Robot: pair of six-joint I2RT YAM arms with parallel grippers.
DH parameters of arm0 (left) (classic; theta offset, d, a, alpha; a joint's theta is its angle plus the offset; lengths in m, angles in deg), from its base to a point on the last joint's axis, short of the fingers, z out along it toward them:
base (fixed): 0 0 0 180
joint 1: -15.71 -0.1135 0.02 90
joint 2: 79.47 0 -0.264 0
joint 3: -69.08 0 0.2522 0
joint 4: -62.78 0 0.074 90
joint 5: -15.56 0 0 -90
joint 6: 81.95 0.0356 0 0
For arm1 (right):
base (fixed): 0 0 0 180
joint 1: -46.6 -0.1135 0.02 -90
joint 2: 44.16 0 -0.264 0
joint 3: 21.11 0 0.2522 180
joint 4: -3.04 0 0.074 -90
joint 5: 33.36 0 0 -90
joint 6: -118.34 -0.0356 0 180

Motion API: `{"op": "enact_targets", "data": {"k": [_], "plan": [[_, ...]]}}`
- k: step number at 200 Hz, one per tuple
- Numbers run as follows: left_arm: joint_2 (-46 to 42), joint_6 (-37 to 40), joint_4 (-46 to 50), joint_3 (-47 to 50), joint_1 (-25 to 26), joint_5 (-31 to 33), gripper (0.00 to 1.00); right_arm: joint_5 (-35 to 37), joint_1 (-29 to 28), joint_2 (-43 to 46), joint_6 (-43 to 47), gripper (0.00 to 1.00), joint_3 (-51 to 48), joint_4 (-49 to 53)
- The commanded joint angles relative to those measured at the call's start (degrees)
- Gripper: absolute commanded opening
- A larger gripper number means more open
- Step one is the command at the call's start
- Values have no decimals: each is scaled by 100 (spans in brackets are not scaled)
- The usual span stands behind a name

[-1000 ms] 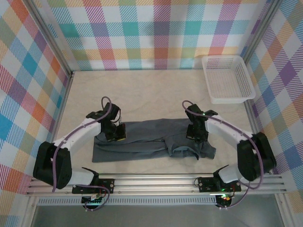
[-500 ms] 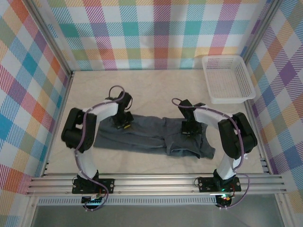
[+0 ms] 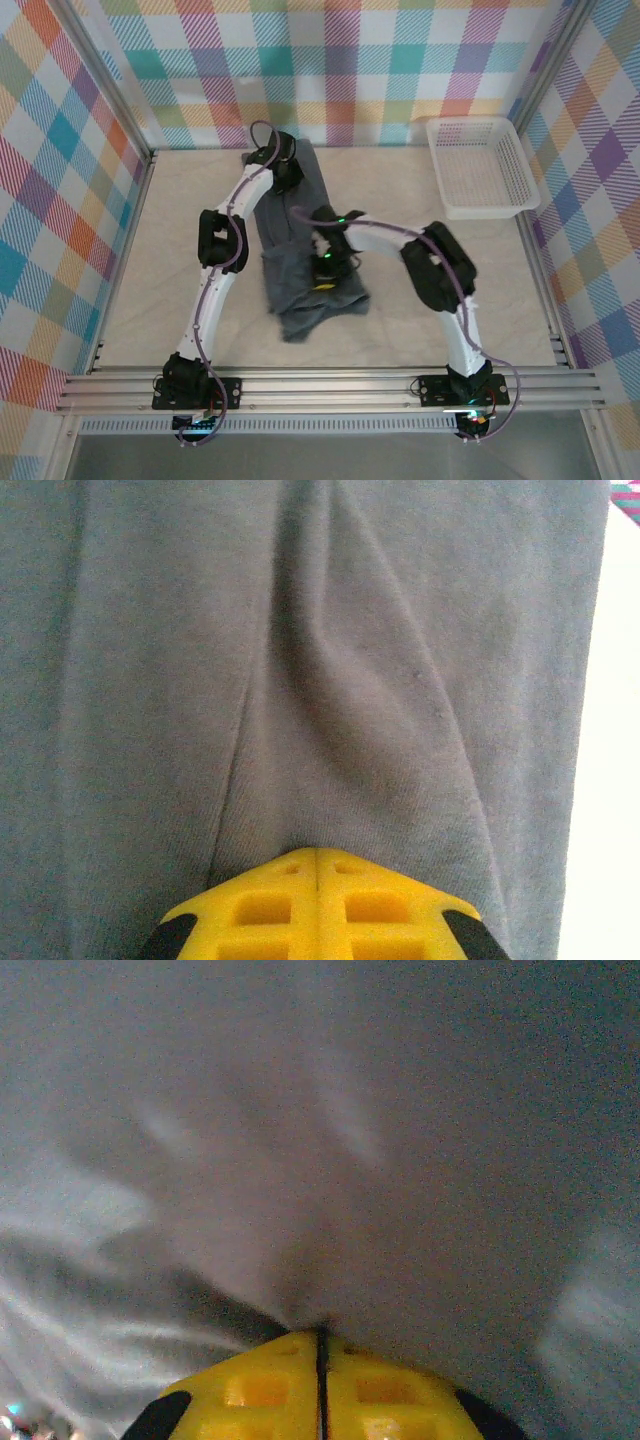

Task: Fold the inside-out t-shirt

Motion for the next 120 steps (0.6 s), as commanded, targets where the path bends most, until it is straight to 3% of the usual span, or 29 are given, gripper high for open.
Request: {"op": "enact_targets", "data": {"k": [1,29,40,53,70,93,120], "plan": [[-298,163,33,-129,-3,-363,0,-599,-435,-196,395,11,711,658],[-1505,522,-269,1036,-16,-413,15,-996,-181,826,-50,16,186,-294],[-2236,643,-601,1907,-51,-466,22,-699,-29,1334,-203,19,-244,-601],[-3183,675,-1054,3122,-114,-555,29,-88,173,1946,-465,32,-978,-1011],[-4363,636,-1428,4540,-239,-714,36,325,470,2642,-931,40,-2028,-1480],[-5714,529,-1433,6104,-418,-863,40,246,612,3088,-1205,48,-2964,-1800],[-7015,350,-1416,7687,-638,-1060,41,-391,588,2967,-1298,51,-3422,-1810]]}}
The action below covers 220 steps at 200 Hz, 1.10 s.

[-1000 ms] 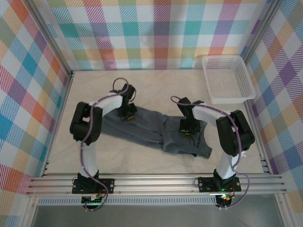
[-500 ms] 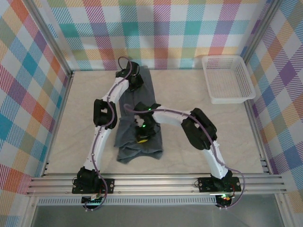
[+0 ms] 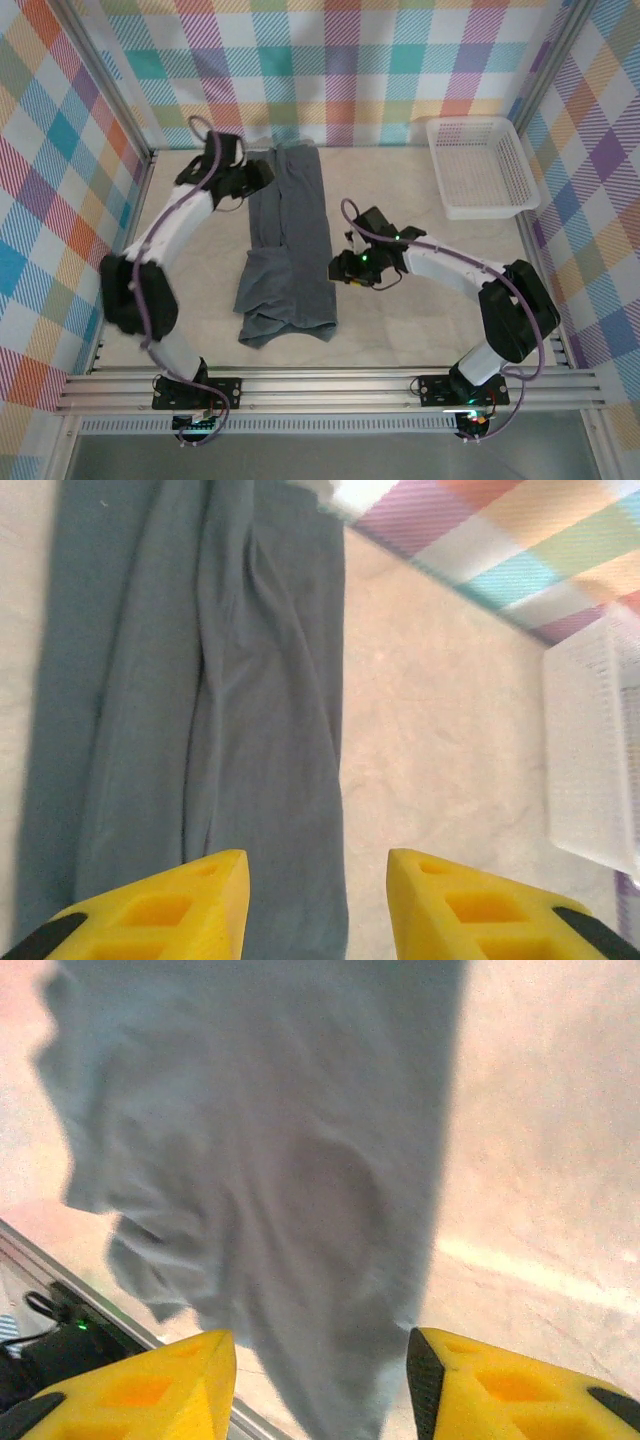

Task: Fold the inside-out t-shirt

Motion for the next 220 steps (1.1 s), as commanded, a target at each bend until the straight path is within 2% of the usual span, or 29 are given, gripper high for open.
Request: {"op": "enact_targets", "data": {"k": [1,37,65,96,128,136,150,162,182,204,220], "plan": [[-611,-142,40,1180,-185,-256,41,-460,-91,-203,-307,51,-367,-221],[-1676,-1,486,2379,-327,-181,43,-845,-369,-586,-248,57,-489,-332],[-2064,-71,301,3120,-338,-258,61,-1258,-496,-1093,-209,58,-241,-506],[-2482,-353,264,3789,-338,-233,63,-1388,-504,-1269,-124,53,18,-453],[-2895,-753,248,4377,-337,-339,62,-1458,-523,-1356,-40,43,171,-434],[-2969,-840,282,4489,-338,-353,62,-1426,-523,-1376,-39,34,198,-394],[-3037,-912,415,4644,-337,-498,62,-1265,-523,-1305,-44,13,229,-265],[-3031,-876,777,4696,-336,-485,62,-1083,-523,-1063,-112,3,174,-213],[-2973,-724,1069,4887,-310,-608,61,-867,-523,-540,-248,0,-43,-391],[-2954,-873,390,5233,-183,-1227,60,-860,-523,-510,-276,0,-49,-344],[-2789,-1013,217,5248,7,-1184,60,-993,-523,-675,-324,0,-8,-348]]}}
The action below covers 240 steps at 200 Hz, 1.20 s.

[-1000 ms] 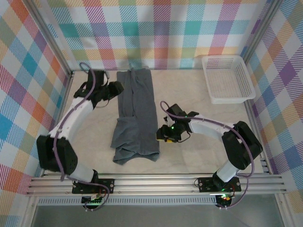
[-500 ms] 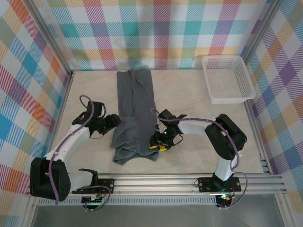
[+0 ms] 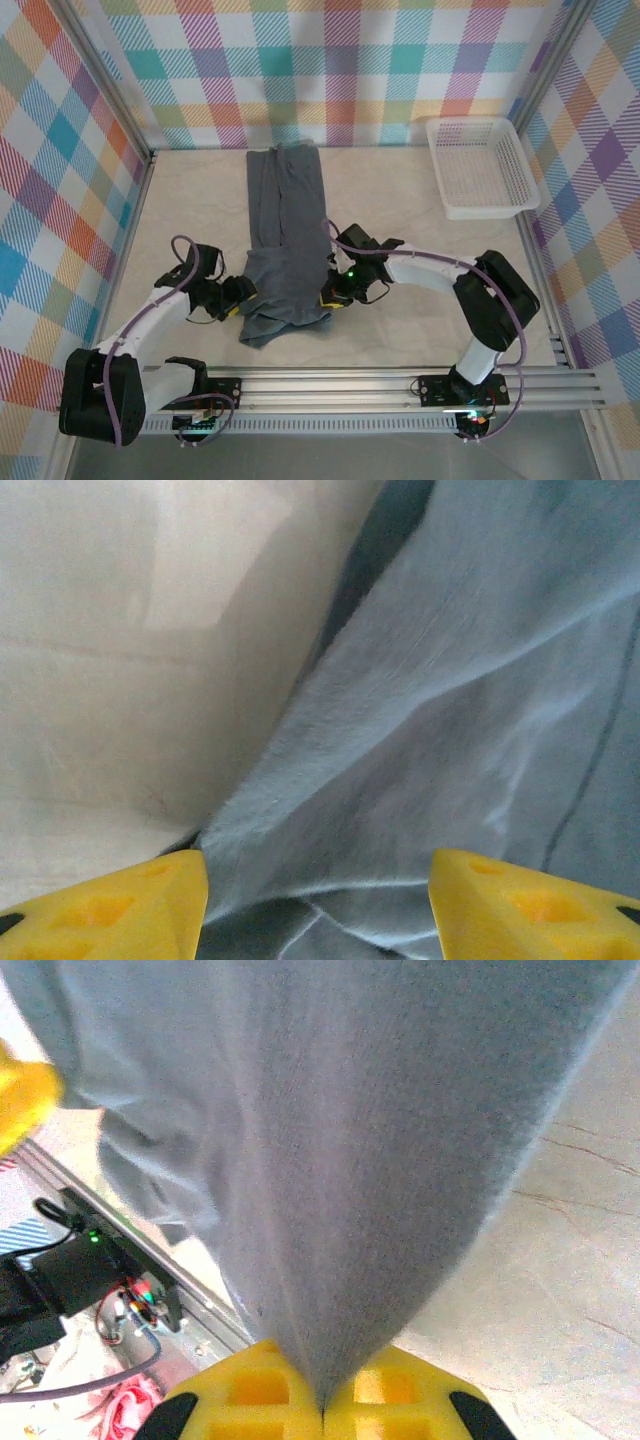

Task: Fold the inside-out t-shirt

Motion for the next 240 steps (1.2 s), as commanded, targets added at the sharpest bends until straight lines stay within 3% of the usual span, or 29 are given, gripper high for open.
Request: {"op": "enact_targets", "data": {"k": [1,24,53,92,140,187,213,240], "plan": [[158,-217,-293,95,220,-373,60,-56,-27,-139,-122,0,14,25],[478,-140,-139,-35,410,-79,60,-76,-39,-206,-157,0,48,-9],[955,-146,-578,31,549,-525,61,-50,-46,-239,-135,0,84,61],[1278,-177,-738,0,775,-376,56,-4,-44,-204,-156,0,49,64],[1075,-147,-698,-72,795,-434,0,294,-39,-60,-178,0,17,260],[535,-138,-45,162,1161,-700,0,322,-87,707,-480,0,-832,98],[-247,-442,602,184,1770,-706,0,349,-339,1520,-695,0,-1456,222],[-1052,-938,864,92,1938,-766,0,330,-386,2150,-836,0,-1445,588]]}}
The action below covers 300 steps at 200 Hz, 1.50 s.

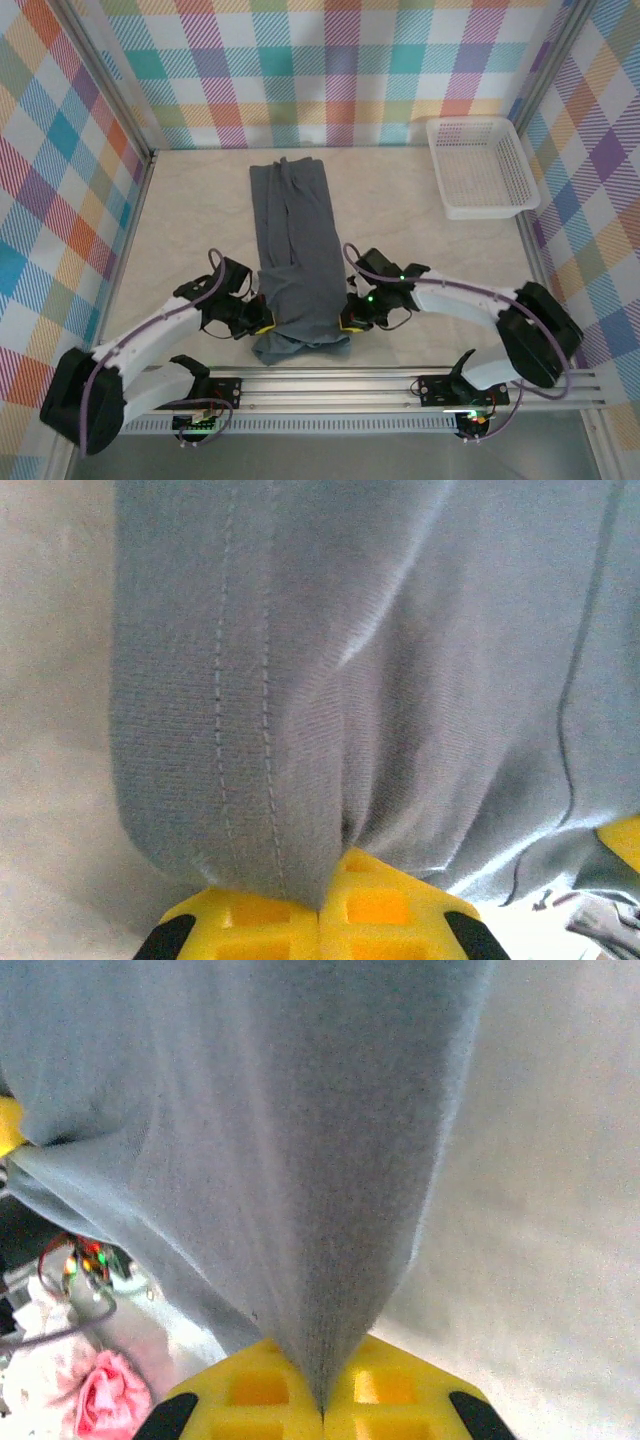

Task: Fold the inside-out t-shirt

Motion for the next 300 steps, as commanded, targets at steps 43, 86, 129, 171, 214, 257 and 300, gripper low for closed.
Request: {"op": "enact_targets", "data": {"k": [43,86,129,171,214,257,300], "plan": [[268,-87,977,-1787,-82,877,0,515,619,59,172,0,1775,857],[2133,415,162,-3952,-1093,1369,0,430,1535,-1808,1092,0,4380,911],[4346,736,-766,-5758,-1723,1412,0,589,2144,-4031,1192,0,6932,752],[6129,731,-1187,-6921,-2104,1583,64,510,2375,-6850,2128,90,11497,2929],[5270,720,-1402,-5862,-2320,1132,70,752,2538,-5753,2532,91,10042,3593],[4017,641,-1953,-3689,-2178,655,67,481,2492,-3273,1987,91,4674,519],[4402,703,-1933,-3528,-1892,504,59,204,2251,-3878,1689,83,4380,41]]}}
